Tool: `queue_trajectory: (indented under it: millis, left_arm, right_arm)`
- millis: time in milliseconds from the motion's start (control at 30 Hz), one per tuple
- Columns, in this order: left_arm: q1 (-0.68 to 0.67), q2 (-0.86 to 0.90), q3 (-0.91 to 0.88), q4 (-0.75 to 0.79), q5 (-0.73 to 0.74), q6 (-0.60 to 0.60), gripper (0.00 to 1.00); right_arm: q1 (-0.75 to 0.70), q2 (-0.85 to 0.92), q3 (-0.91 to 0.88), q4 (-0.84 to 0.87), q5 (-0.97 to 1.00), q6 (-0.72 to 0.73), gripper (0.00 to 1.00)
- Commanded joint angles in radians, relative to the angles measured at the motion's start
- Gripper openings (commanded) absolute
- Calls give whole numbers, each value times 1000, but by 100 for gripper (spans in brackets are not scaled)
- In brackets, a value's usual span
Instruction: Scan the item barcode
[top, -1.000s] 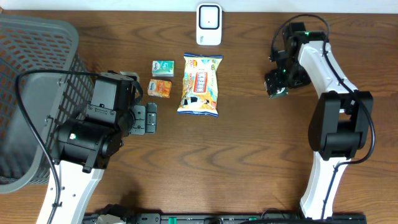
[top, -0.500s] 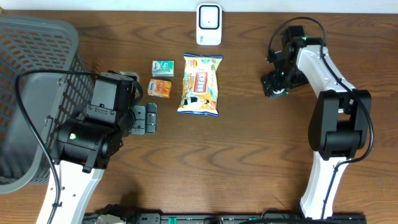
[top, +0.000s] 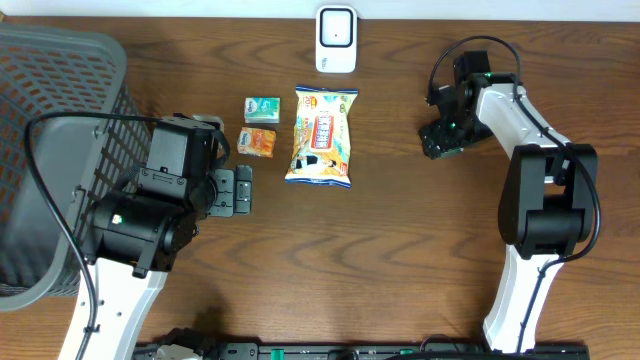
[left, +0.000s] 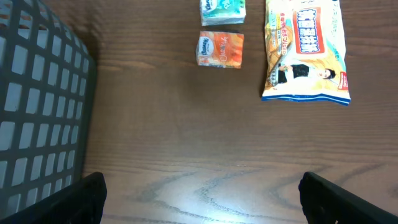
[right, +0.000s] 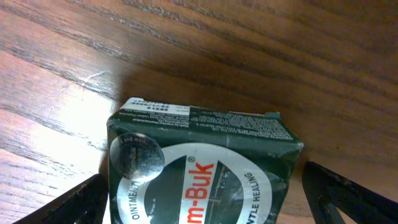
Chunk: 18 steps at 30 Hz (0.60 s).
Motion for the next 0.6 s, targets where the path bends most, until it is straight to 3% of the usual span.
queue_trajectory:
  millis: [0,133,567]
  left_arm:
    - [0,3,13,-5,-6,1,98]
    - [0,3,13,-5,-6,1,98]
    - [0,3,13,-5,-6,1,98]
  right_arm:
    - [-7,-10,-25,0,-63,-45,93]
    - [-11,-10,-35,0,-65,-45,79]
    - [-65,-10,-56,-27,-211,-45,76]
